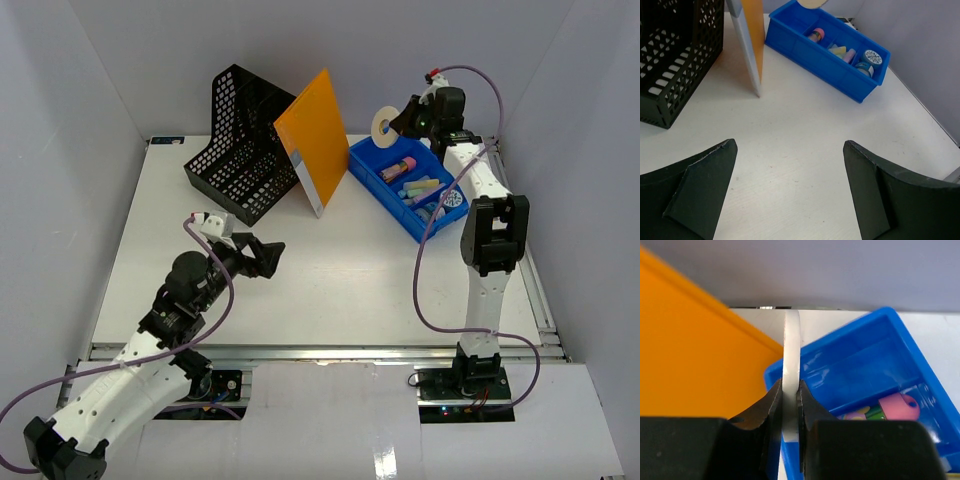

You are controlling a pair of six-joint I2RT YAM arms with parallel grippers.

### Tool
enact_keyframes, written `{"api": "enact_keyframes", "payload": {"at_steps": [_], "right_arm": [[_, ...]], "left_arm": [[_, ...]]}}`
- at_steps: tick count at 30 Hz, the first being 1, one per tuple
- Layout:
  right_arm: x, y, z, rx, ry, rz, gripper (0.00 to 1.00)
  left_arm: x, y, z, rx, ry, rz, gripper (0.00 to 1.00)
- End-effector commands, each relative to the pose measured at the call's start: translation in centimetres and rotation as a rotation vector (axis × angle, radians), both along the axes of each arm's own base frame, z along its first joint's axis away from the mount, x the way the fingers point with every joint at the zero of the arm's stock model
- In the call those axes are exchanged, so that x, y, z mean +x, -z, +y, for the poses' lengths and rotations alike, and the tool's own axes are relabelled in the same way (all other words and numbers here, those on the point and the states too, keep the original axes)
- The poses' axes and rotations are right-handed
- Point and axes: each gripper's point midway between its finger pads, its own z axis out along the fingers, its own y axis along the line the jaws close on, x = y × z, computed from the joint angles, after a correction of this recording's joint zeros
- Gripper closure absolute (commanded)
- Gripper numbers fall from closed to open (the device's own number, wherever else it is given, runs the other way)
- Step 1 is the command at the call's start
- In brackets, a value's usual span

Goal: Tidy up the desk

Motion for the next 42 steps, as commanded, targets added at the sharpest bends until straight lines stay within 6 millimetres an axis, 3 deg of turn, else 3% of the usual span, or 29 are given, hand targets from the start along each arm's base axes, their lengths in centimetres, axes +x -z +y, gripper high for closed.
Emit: {"api": "enact_keyframes", "payload": {"at_steps": [1,9,15,20,22,23,25,28,35,37,39,41,42], "right_arm": [[1.9,1.5,-2.5,0.284,0.16,0.118,0.92],[3.2,5.0,-2.0,0.407,0.187,0.2,0.92],[4.1,6.9,-1.6,0.475,0.203,0.241,0.84],[4.4,7.5,-1.2,0.49,0.176,0.23,0.61],[4.4,7.1,-0.9,0.488,0.147,0.214,0.4],[4.3,6.6,-0.9,0.48,0.137,0.2,0.24],[4.2,5.6,-0.8,0.467,0.115,0.171,0.08],[3.6,3.7,-1.0,0.451,0.092,0.133,0.1],[-1.1,-2.4,-1.8,0.275,0.006,-0.006,0.1],[-3.6,-5.3,-2.2,0.134,-0.057,-0.123,0.1],[-7.2,-4.0,-2.2,0.006,-0.135,-0.163,0.1],[-10.5,-6.9,-2.3,-0.152,-0.21,-0.329,0.1],[-12.4,-6.6,-2.4,-0.206,-0.237,-0.37,0.1]], "left_arm": [[0.4,1.6,0.6,-0.016,-0.056,0.062,0.02],[0.6,2.2,0.4,-0.038,-0.059,0.08,0.02],[0.4,2.4,0.2,-0.049,-0.051,0.095,0.02],[0.6,2.6,-0.1,-0.066,-0.047,0.11,0.02],[0.6,3.0,-0.3,-0.063,-0.04,0.121,0.02],[0.9,2.6,-0.6,-0.076,-0.035,0.105,0.02],[1.2,2.5,-1.0,-0.08,-0.024,0.1,0.02],[1.5,2.2,-1.7,-0.085,-0.004,0.092,0.02],[4.6,2.7,-3.0,-0.024,-0.025,0.075,0.02],[6.4,4.1,-3.5,0.024,-0.053,0.102,0.02],[8.1,4.8,-4.0,0.06,-0.074,0.115,0.02],[10.1,5.4,-4.8,0.083,-0.092,0.131,0.02],[11.0,5.6,-5.3,0.087,-0.095,0.139,0.02]]}}
